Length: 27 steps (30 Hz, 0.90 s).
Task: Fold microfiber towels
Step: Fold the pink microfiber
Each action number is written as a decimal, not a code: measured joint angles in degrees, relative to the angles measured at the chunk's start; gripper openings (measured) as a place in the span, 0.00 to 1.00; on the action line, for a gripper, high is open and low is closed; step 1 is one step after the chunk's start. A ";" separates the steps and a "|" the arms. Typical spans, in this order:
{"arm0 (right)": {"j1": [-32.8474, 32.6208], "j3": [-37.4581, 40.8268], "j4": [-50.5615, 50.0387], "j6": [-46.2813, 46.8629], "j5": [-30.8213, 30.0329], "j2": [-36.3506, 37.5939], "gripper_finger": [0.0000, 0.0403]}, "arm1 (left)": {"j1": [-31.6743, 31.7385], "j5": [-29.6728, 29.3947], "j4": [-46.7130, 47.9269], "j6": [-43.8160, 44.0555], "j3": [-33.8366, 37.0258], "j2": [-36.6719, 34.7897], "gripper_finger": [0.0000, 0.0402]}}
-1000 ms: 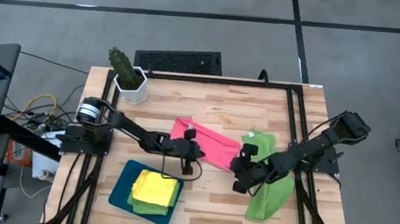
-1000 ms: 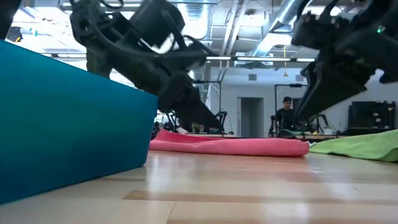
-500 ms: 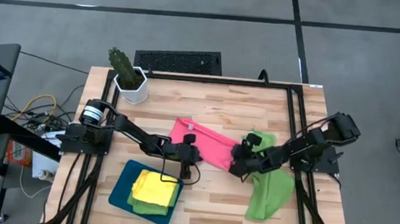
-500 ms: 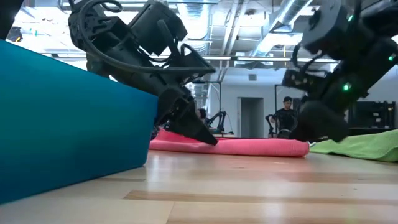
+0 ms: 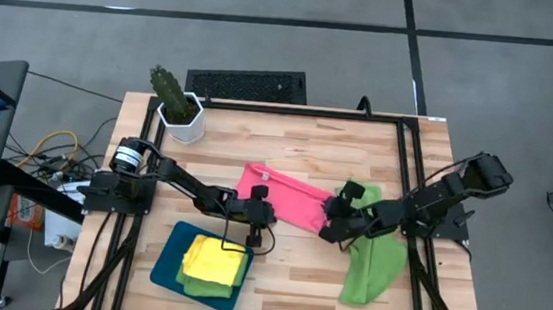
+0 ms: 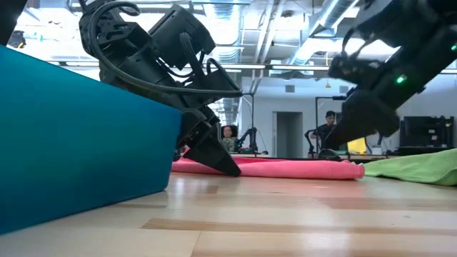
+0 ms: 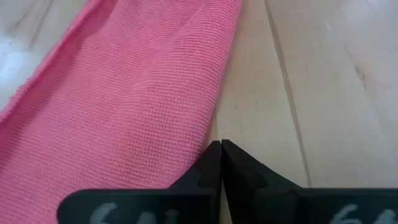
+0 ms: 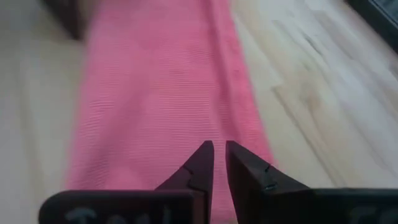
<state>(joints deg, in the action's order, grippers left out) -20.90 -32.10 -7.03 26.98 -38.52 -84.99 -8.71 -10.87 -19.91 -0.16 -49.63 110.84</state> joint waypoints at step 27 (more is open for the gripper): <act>-12.70 0.00 3.16 12.07 2.87 -8.21 0.16 | -1.15 -0.14 -6.56 0.18 -0.11 -6.27 0.01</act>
<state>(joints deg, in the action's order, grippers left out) -33.59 -32.10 -3.87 39.05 -35.65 -93.21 -9.86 -11.01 -26.47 0.02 -49.74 104.57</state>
